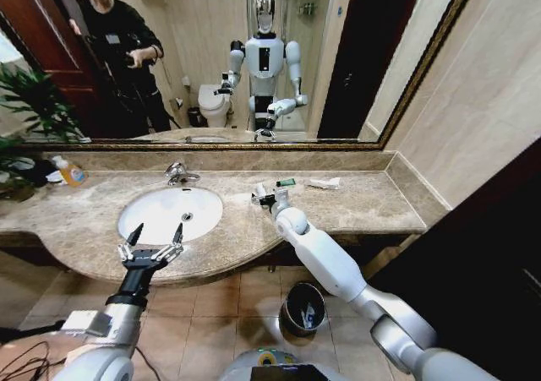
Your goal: Pick up the trash from the sink and place it in the trash bin.
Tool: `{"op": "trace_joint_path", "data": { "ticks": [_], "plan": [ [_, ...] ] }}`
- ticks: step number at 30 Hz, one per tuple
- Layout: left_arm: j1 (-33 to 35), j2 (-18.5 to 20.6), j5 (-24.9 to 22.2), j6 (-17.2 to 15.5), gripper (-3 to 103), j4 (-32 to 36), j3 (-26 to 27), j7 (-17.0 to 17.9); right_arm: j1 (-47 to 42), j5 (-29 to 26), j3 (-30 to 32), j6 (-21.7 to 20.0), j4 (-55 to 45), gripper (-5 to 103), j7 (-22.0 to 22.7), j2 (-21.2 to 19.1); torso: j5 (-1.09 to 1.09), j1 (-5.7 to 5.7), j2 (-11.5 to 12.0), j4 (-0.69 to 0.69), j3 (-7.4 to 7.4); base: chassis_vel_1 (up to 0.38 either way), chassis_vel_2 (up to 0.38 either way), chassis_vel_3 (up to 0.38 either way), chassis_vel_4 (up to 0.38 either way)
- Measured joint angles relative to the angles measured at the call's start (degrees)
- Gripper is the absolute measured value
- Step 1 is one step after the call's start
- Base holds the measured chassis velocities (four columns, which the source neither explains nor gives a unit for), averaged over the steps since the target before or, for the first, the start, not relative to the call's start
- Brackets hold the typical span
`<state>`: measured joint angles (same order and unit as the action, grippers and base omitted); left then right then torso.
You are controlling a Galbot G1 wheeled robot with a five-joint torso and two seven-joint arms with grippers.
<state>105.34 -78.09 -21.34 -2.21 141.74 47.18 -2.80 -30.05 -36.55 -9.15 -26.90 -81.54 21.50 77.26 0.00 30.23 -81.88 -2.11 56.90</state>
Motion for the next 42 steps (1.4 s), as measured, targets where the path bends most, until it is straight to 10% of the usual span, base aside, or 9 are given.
{"op": "trace_joint_path", "data": {
  "ticks": [12,29,42],
  "plan": [
    [0.0,0.0,0.0,0.0,100,0.0,0.0,0.0,0.4,-0.9,-0.3,-0.6,2.7,94,-0.6,-1.3,0.0,0.0,0.0,0.0,0.0,0.0,0.0,0.0,0.0],
    [0.0,0.0,0.0,0.0,100,0.0,0.0,0.0,0.2,0.2,-2.4,-0.5,0.6,30,-0.1,-2.7,0.01,0.01,0.0,0.0,0.01,0.0,0.0,0.0,0.0],
    [0.0,0.0,0.0,0.0,100,0.0,0.0,0.0,-2.5,-0.8,-1.5,-0.6,-14.9,29,0.8,-8.5,0.01,0.01,0.0,0.0,0.0,0.0,0.0,0.0,0.0]
  ]
}}
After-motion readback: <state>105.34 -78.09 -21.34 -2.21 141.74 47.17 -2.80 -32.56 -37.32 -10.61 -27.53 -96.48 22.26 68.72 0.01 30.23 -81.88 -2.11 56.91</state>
